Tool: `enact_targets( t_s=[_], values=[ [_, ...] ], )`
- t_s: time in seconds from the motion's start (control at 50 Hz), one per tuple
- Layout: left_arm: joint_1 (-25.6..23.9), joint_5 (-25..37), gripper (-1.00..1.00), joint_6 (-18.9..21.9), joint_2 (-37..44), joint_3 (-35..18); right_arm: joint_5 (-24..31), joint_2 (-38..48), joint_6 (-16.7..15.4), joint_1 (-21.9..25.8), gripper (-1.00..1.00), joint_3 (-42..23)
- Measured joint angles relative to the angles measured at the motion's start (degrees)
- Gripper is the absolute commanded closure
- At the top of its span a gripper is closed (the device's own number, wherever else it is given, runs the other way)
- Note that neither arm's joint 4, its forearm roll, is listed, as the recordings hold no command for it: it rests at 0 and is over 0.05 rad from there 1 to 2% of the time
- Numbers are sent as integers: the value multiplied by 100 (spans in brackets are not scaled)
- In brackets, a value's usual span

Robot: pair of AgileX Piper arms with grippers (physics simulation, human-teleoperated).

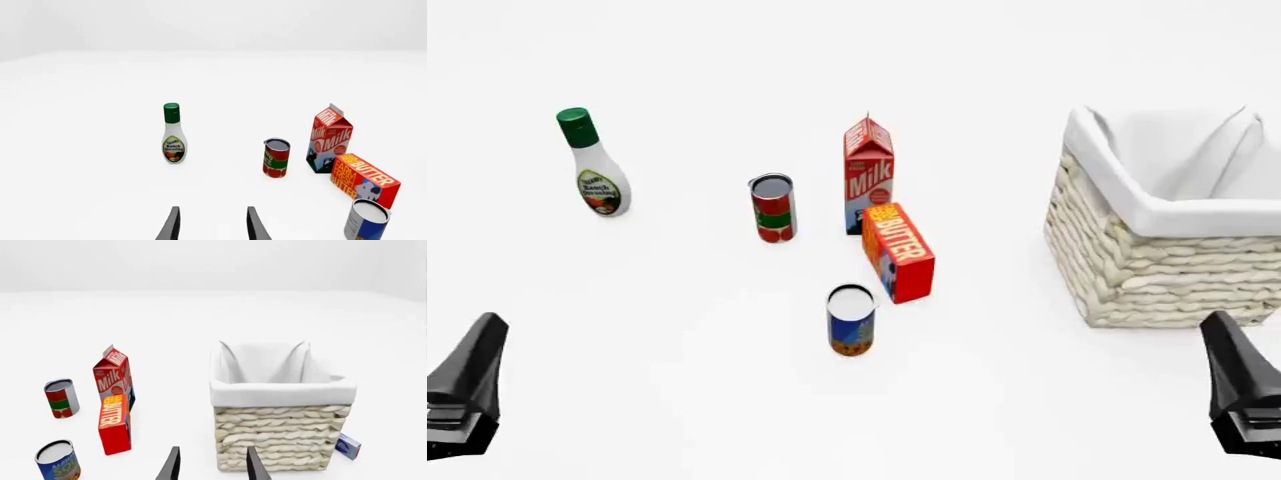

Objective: Pick the alphabet soup and place it in the basket.

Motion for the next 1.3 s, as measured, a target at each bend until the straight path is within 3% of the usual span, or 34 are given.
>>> enact_targets(
  t_s=[0.64,1.3],
  values=[
    [0,0,-100,0,0,0,140,-4,-168,324,-100,-352],
    [0,0,-100,0,0,0,537,7,-423,1566,-100,-1156]
  ],
)
